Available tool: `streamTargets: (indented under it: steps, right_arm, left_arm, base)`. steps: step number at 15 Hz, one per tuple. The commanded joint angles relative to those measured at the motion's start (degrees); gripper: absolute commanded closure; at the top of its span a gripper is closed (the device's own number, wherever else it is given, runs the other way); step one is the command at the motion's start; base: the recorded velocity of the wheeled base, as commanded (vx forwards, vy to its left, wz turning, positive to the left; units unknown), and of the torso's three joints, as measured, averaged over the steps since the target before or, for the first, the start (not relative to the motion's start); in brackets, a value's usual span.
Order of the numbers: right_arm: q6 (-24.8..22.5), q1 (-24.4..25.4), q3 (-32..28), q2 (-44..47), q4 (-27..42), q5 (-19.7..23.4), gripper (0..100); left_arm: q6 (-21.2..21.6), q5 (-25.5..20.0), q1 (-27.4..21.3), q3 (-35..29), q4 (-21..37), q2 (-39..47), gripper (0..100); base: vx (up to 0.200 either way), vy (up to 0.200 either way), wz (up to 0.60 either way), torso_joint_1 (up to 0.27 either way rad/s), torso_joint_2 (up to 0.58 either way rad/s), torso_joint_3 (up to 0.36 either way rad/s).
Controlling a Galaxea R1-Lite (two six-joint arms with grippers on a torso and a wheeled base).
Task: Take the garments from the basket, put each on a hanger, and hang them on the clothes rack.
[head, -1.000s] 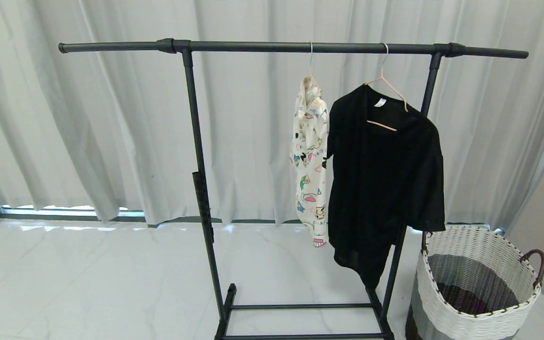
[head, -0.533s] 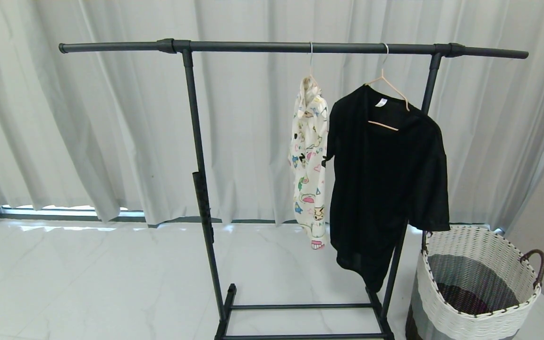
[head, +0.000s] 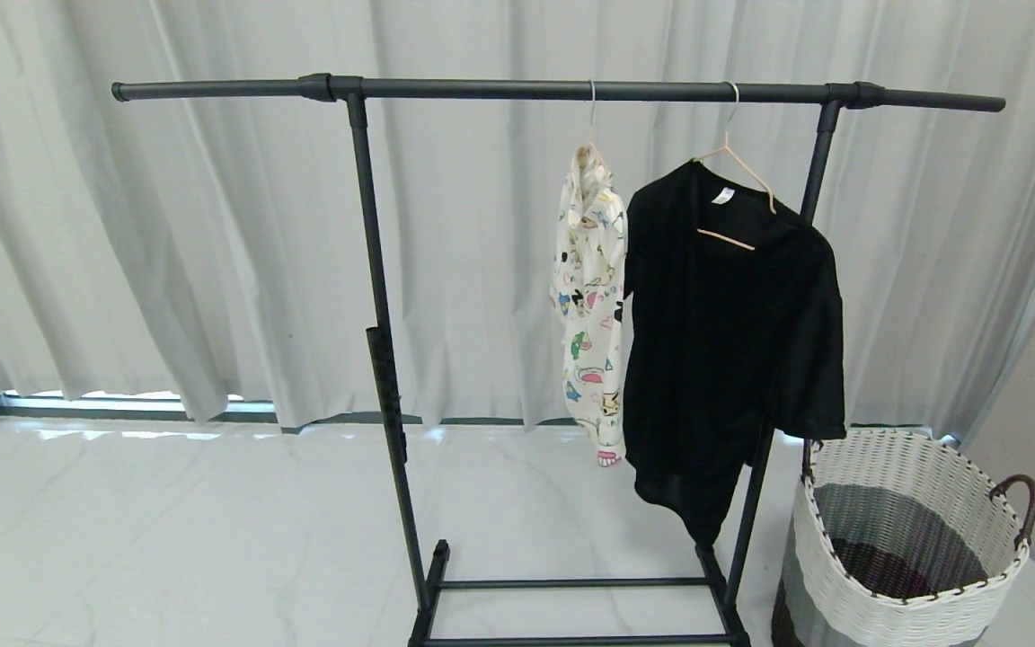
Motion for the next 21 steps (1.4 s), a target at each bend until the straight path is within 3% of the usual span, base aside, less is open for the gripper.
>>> streamTargets:
  steps: [1,3,6,9,15,16,17,20,21]
  right_arm:
    - [0.21,0.0,0.0,0.2,-0.72,0.0,0]
    - [3.37,0.0,0.0,0.2,-2.83,0.79,0]
    - [9.44,0.0,0.0,0.2,-2.13,0.88,0]
    - [10.93,0.0,0.0,0.29,4.38,2.46,0]
    - [9.79,0.0,0.0,0.2,11.41,31.02,0]
    - [8.38,0.0,0.0,0.2,13.34,34.01,0]
    - [6.27,0.08,-0.09,0.29,13.87,34.63,0]
    - [5.92,0.35,-0.09,0.29,13.96,34.8,0]
    - [6.18,0.35,-0.09,0.29,13.96,34.71,0]
  left_arm:
    - [0.5,-0.08,0.02,0.05,0.01,-0.13,0]
    - [-1.7,-2.37,0.02,0.05,0.01,-0.13,0]
    - [-6.1,-12.92,0.02,0.05,0.01,-0.13,0]
    - [-7.59,-17.75,0.02,0.05,0.18,-0.13,0]
    - [-6.62,-19.16,0.02,0.05,0.54,-0.13,0]
    - [-5.83,-19.16,0.02,0.05,0.89,-0.13,0]
    - [-5.22,-19.16,0.02,0.05,0.89,-0.13,0]
    - [-3.99,-19.6,0.02,0.05,0.89,-0.13,0]
    - [-3.99,-22.58,0.02,0.05,0.89,-0.13,0]
  base:
    - [0.0,0.0,0.0,0.0,0.0,0.0]
    - [0.0,0.0,0.0,0.0,0.0,0.0]
    - [0.0,0.0,0.0,0.0,0.0,0.0]
    - [0.0,0.0,0.0,0.0,0.0,0.0]
    - [0.0,0.0,0.0,0.0,0.0,0.0]
    - [0.0,0.0,0.0,0.0,0.0,0.0]
    - [0.0,0.0,0.0,0.0,0.0,0.0]
    - [0.0,0.0,0.0,0.0,0.0,0.0]
    - [0.0,0.0,0.0,0.0,0.0,0.0]
